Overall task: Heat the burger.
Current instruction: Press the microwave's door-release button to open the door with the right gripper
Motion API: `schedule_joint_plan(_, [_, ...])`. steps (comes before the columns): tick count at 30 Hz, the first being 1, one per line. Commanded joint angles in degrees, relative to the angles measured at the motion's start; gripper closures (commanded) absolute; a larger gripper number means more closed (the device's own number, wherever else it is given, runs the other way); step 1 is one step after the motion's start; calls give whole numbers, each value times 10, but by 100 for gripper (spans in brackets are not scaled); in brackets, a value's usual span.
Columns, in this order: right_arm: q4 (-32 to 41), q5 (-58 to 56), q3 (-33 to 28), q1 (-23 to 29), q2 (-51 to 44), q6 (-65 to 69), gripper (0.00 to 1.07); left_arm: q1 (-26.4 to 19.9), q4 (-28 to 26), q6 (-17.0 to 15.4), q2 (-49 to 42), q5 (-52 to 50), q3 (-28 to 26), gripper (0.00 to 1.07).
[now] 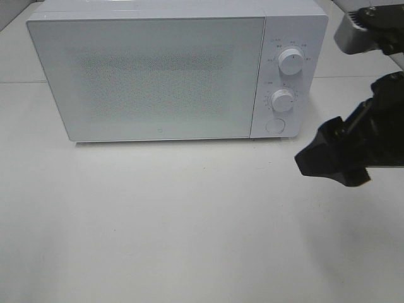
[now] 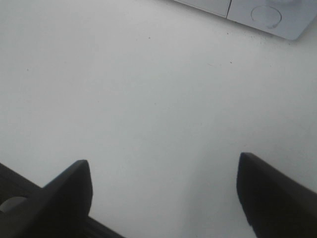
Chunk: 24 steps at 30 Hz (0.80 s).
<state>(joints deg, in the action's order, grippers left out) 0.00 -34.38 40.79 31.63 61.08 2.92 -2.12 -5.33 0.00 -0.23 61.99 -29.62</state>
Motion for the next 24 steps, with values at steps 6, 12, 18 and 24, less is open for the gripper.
schedule_joint_plan(6, [-37,-125,4,-3,-110,-3,31,-1,-5,0,-10,-8,0,6])
schedule_joint_plan(12, [-52,-201,3,-3,-199,-3,31,-1,-5,0,-10,-8,0,6])
schedule_joint_plan(18, [-60,-225,-13,-3,-292,-2,31,-1,-5,0,-10,-8,0,6])
schedule_joint_plan(24, [-76,-234,-47,-25,-357,1,31,-1,-5,0,-10,-8,0,6])
